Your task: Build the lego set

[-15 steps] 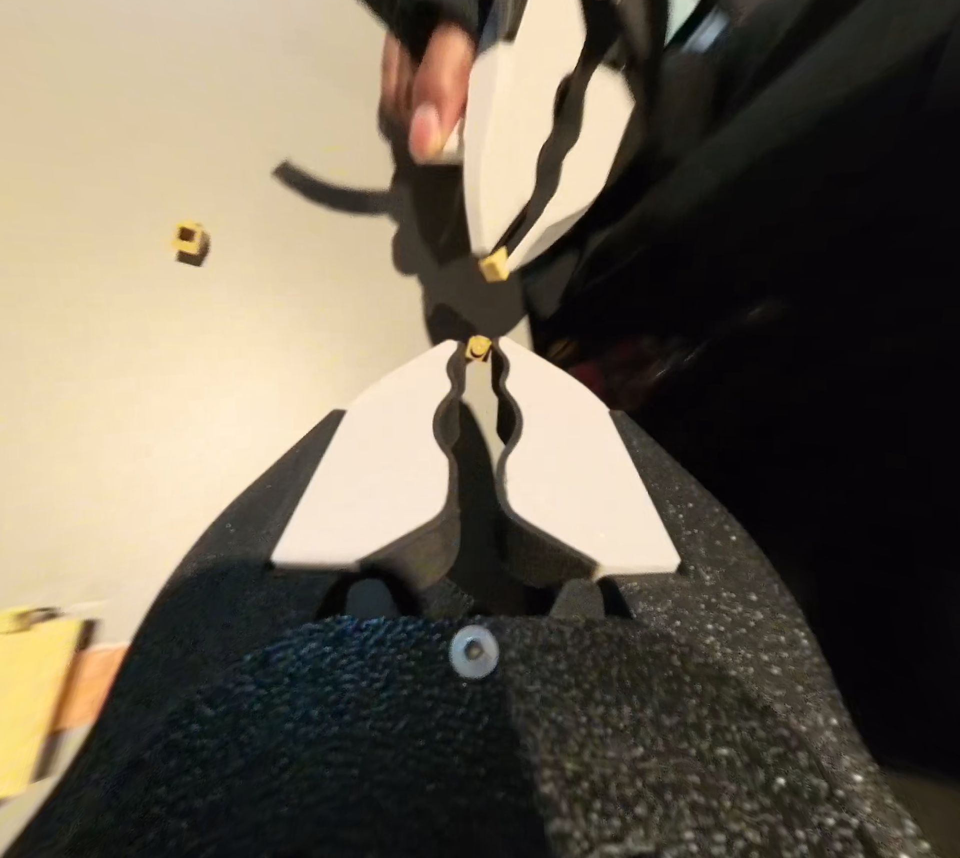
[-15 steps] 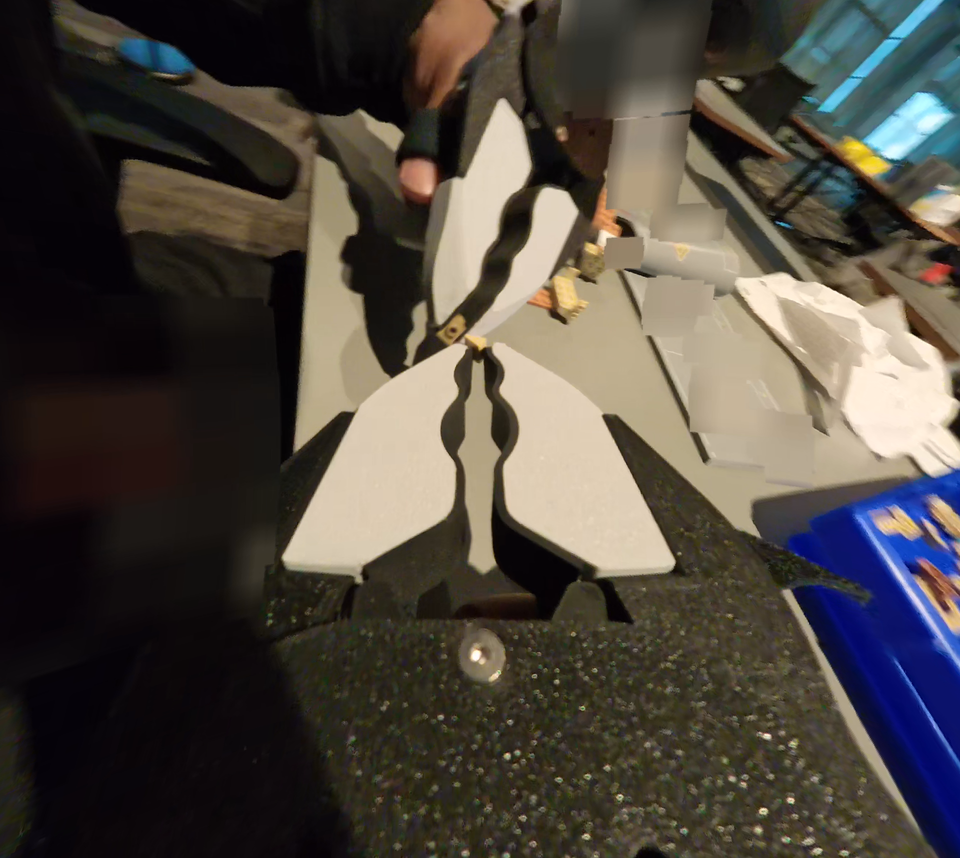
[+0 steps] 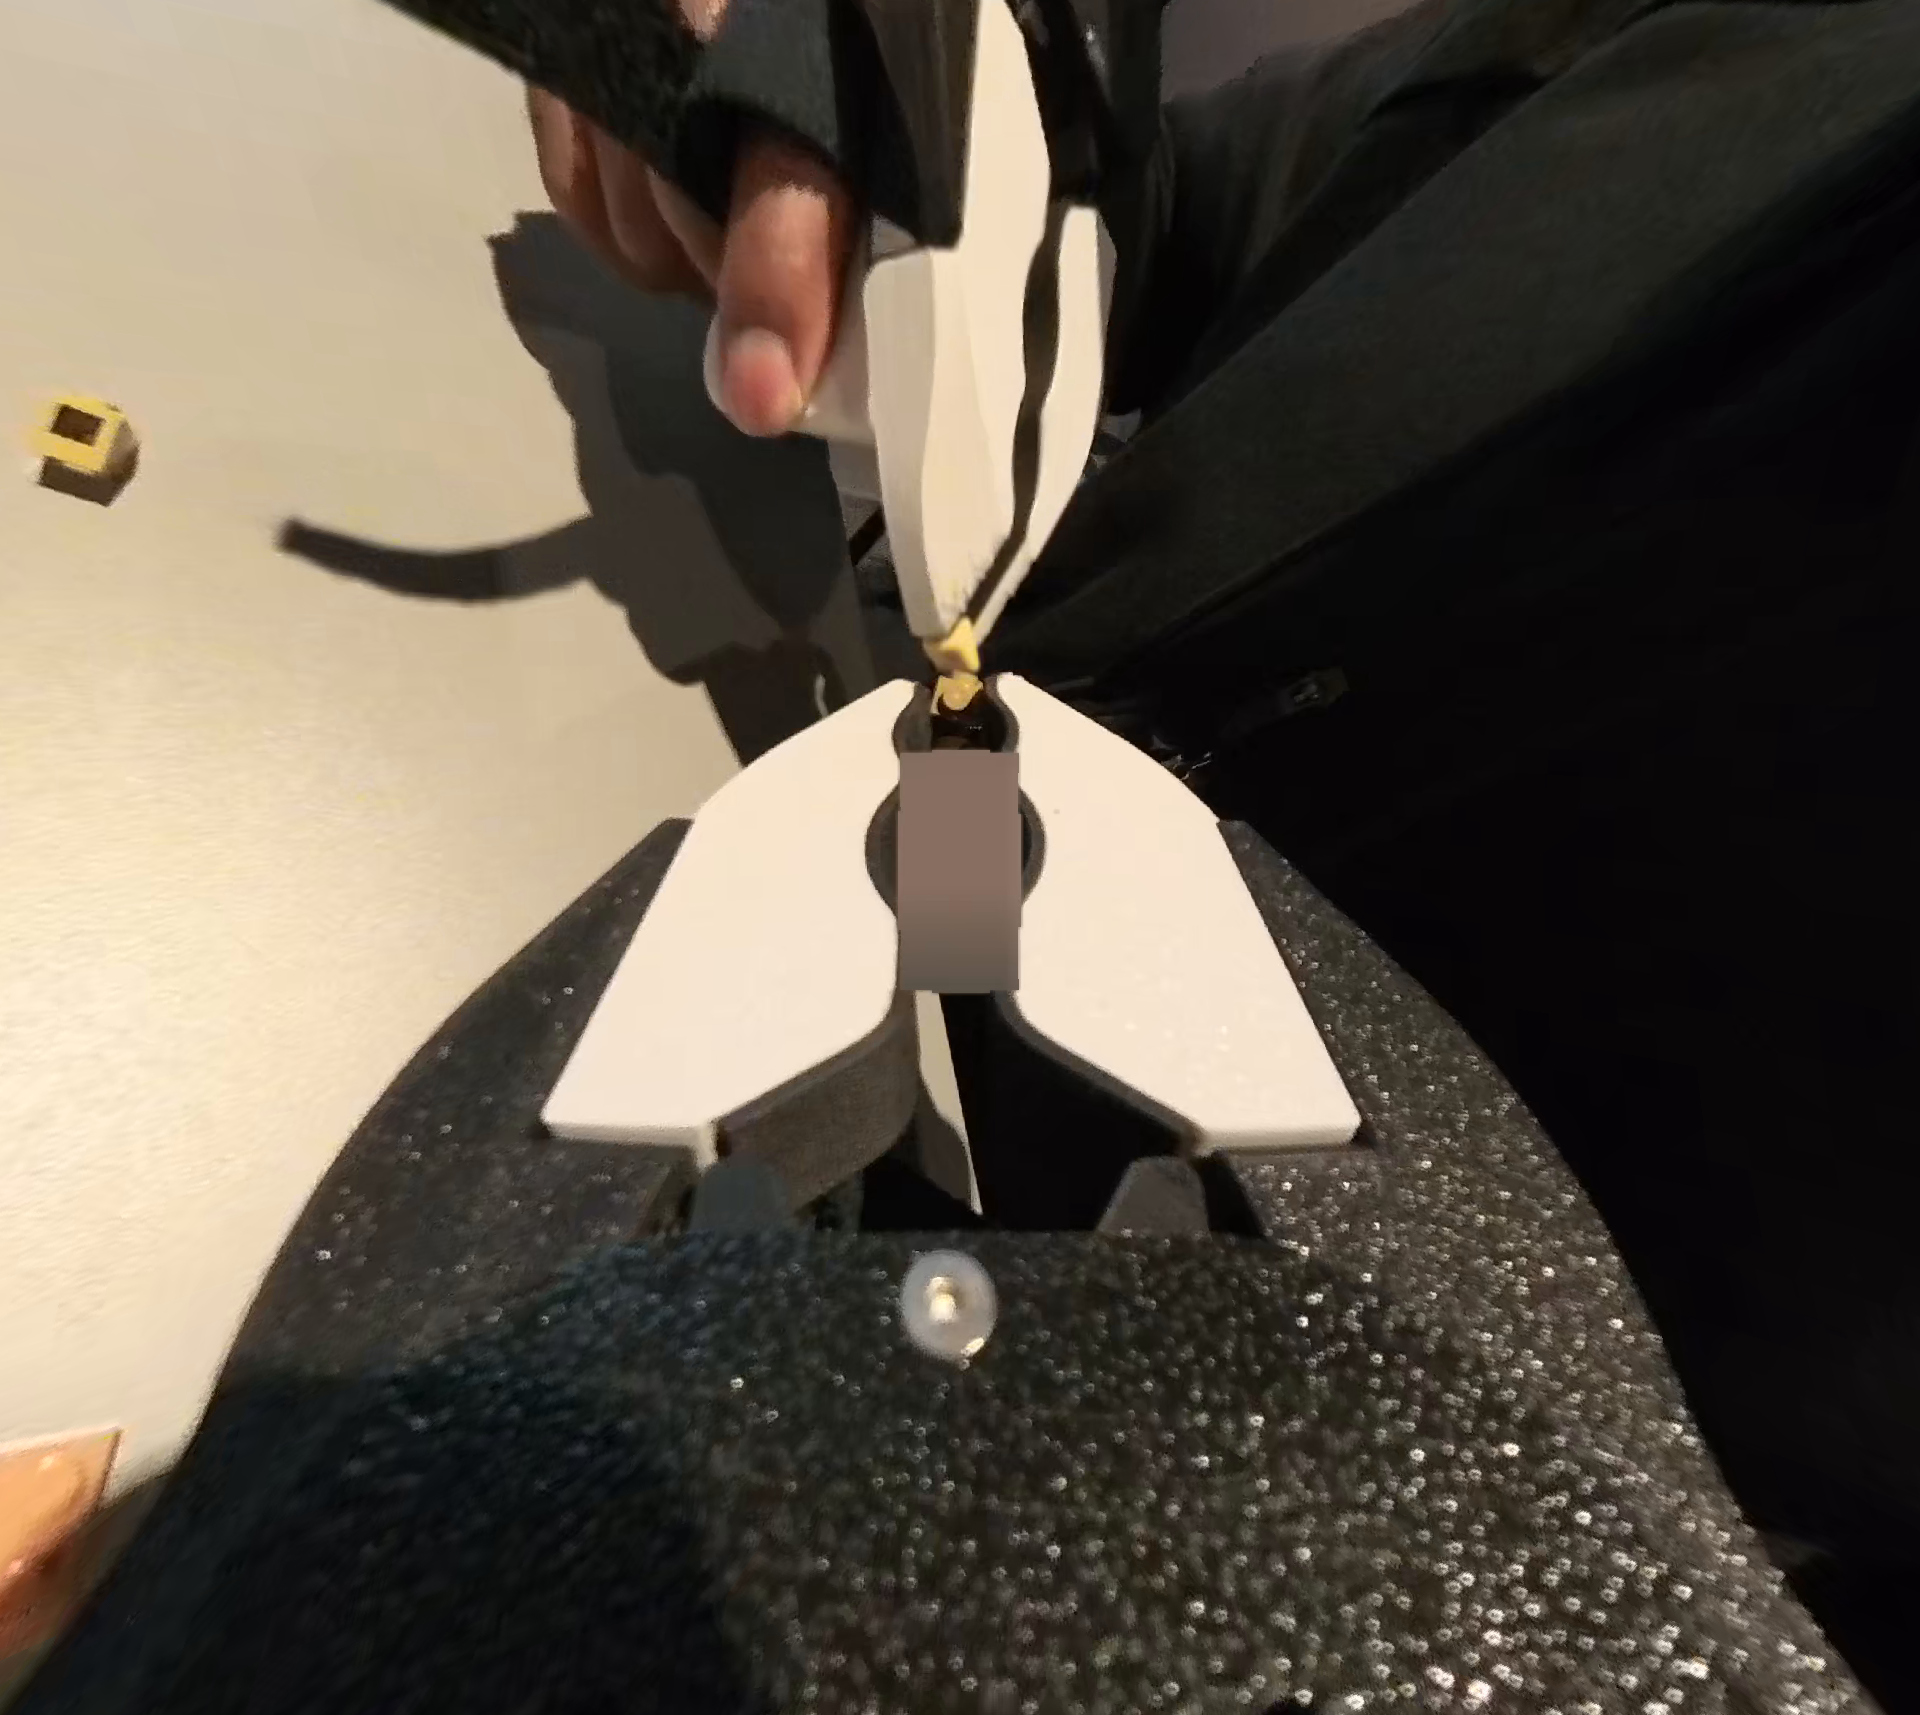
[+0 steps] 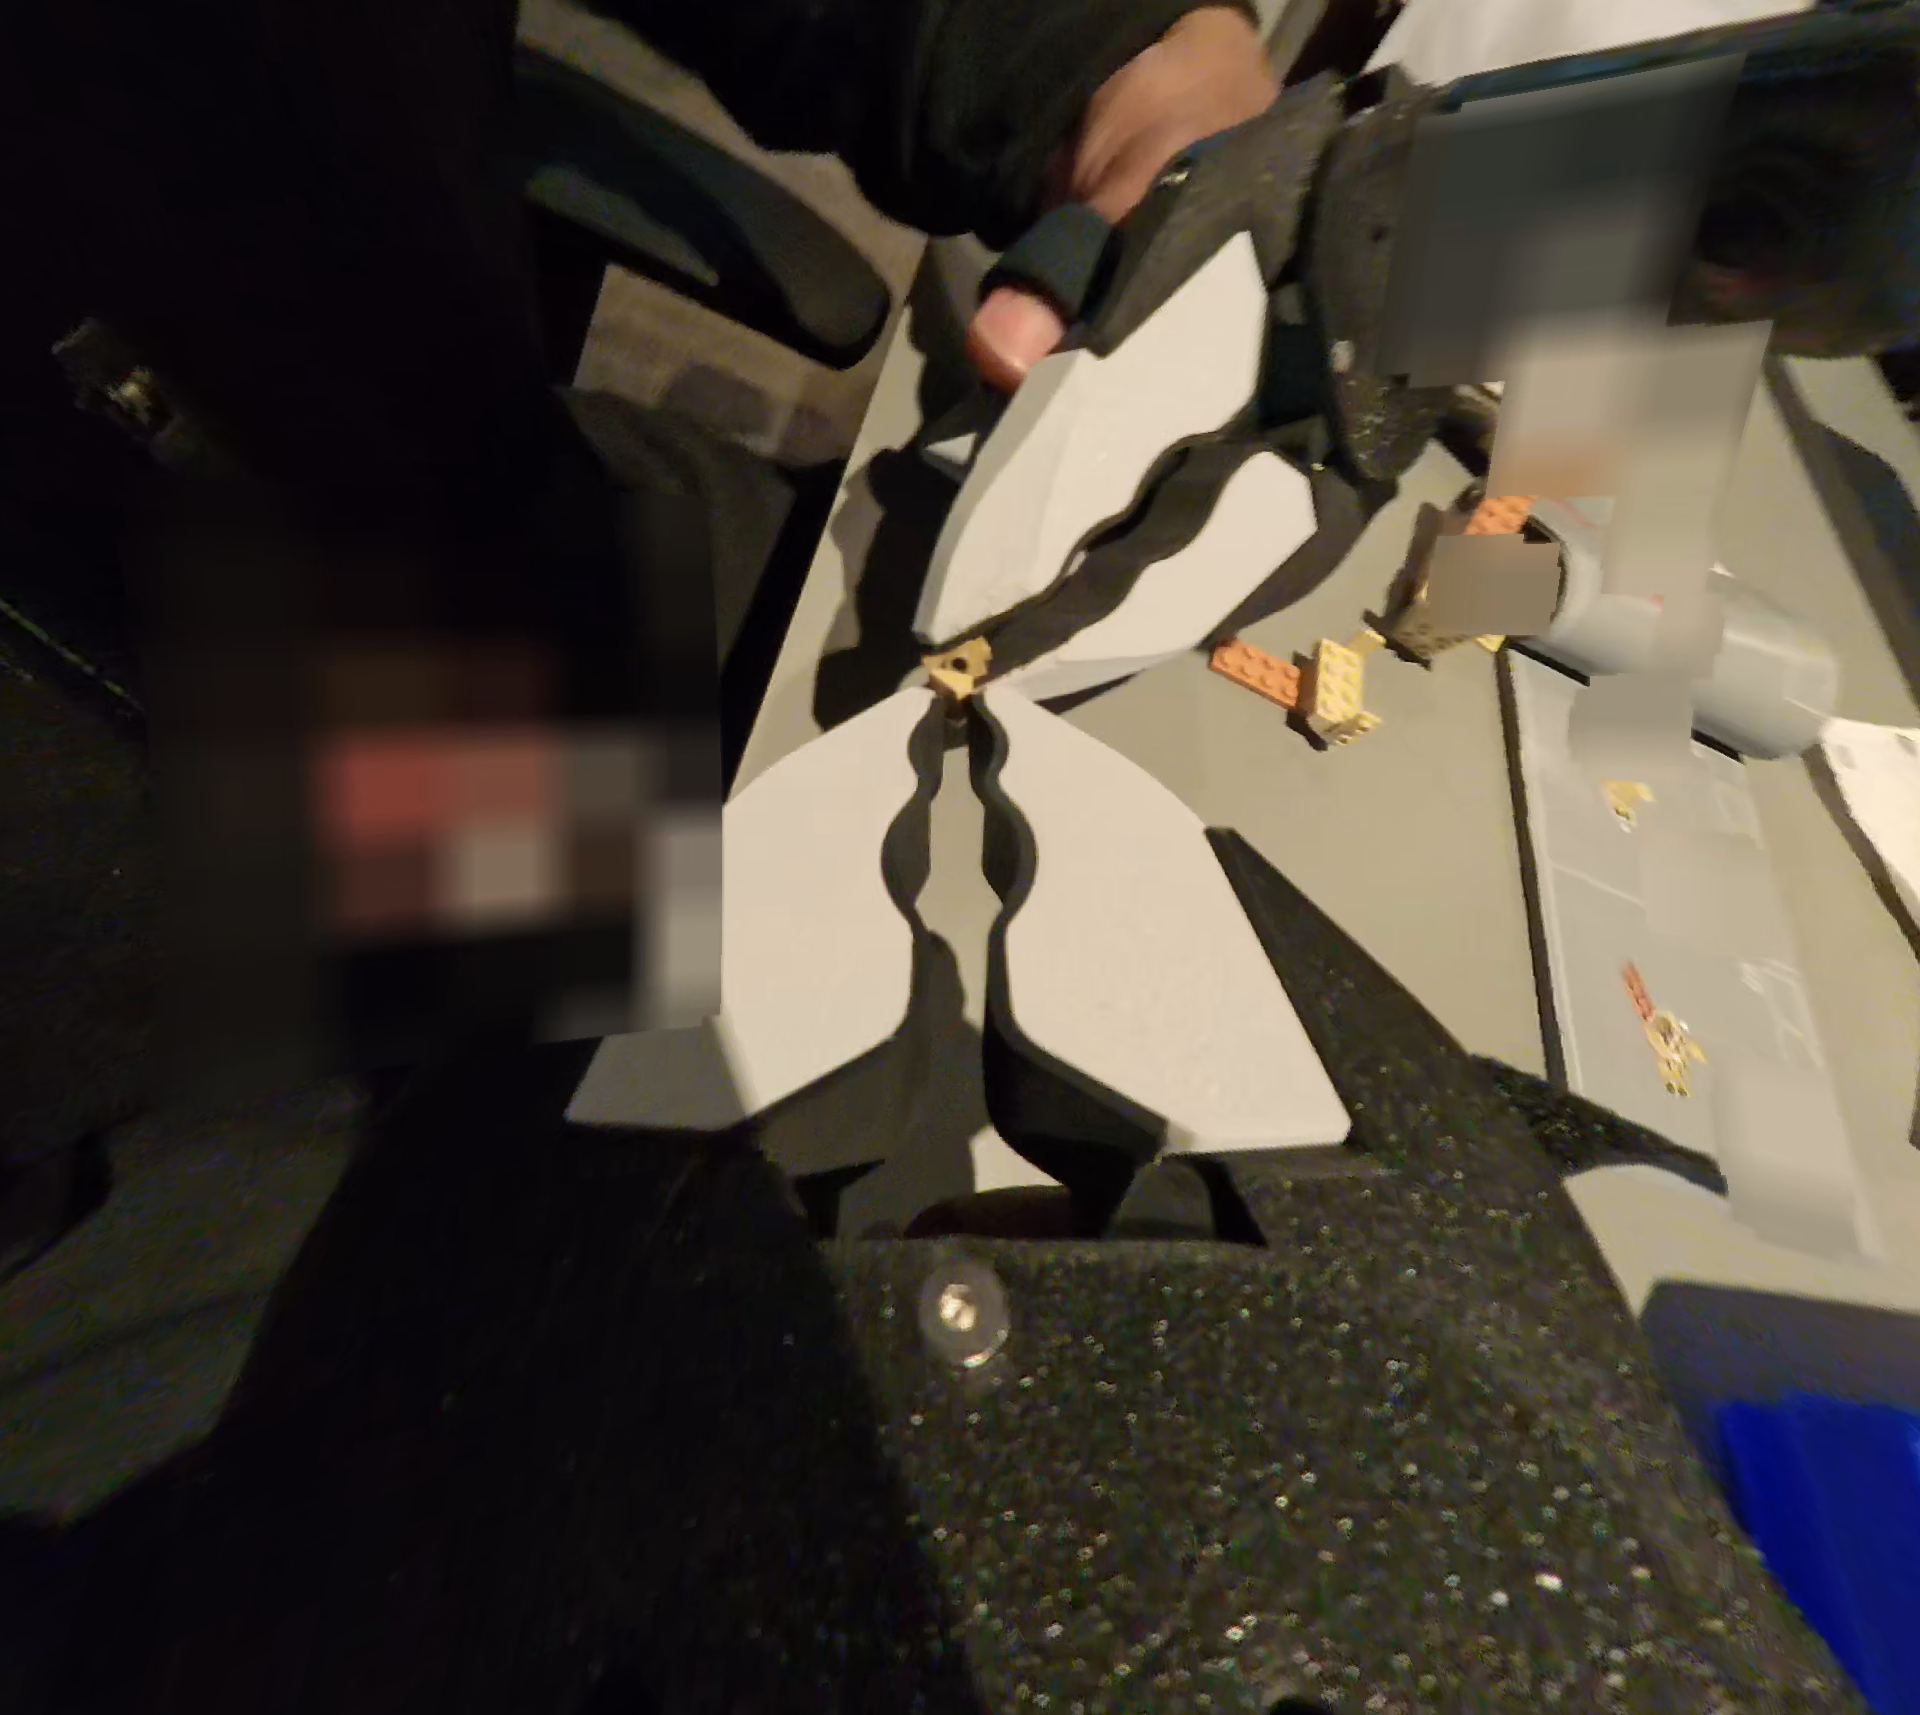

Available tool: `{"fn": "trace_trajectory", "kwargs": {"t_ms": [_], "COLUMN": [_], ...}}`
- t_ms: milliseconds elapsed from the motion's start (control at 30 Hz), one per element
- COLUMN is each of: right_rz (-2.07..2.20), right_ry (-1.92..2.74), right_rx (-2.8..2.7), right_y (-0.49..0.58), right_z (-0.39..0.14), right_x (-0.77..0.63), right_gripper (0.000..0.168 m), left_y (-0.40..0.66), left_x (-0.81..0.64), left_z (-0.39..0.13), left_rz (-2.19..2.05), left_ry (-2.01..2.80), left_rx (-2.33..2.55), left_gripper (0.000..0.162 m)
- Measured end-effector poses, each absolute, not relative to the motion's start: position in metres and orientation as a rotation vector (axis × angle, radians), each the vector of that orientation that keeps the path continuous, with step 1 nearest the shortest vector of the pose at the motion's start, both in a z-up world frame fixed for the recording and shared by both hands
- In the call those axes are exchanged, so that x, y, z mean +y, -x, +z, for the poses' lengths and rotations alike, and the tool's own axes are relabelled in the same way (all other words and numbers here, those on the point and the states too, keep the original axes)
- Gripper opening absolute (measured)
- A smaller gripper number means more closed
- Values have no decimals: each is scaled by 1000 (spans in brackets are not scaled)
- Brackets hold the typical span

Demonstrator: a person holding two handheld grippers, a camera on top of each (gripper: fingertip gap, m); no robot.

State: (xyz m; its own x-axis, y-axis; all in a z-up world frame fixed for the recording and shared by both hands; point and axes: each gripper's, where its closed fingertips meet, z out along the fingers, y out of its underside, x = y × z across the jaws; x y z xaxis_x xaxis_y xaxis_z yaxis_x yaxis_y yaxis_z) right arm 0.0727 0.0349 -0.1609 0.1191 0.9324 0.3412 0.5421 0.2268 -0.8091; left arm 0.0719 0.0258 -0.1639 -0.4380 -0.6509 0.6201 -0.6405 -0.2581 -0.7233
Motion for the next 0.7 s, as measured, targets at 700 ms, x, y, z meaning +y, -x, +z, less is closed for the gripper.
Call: {"fn": "trace_trajectory", "kwargs": {"t_ms": [700], "right_rz": [533], "right_ry": [1436], "right_rx": [-1653], "right_y": [-65], "right_z": [-167], "right_x": [35], "right_gripper": [4], "left_y": [-67], "left_x": [25], "left_z": [-173], "left_rz": [-1854], "left_ry": [1705], "left_rx": [1989], "left_gripper": [8]}}
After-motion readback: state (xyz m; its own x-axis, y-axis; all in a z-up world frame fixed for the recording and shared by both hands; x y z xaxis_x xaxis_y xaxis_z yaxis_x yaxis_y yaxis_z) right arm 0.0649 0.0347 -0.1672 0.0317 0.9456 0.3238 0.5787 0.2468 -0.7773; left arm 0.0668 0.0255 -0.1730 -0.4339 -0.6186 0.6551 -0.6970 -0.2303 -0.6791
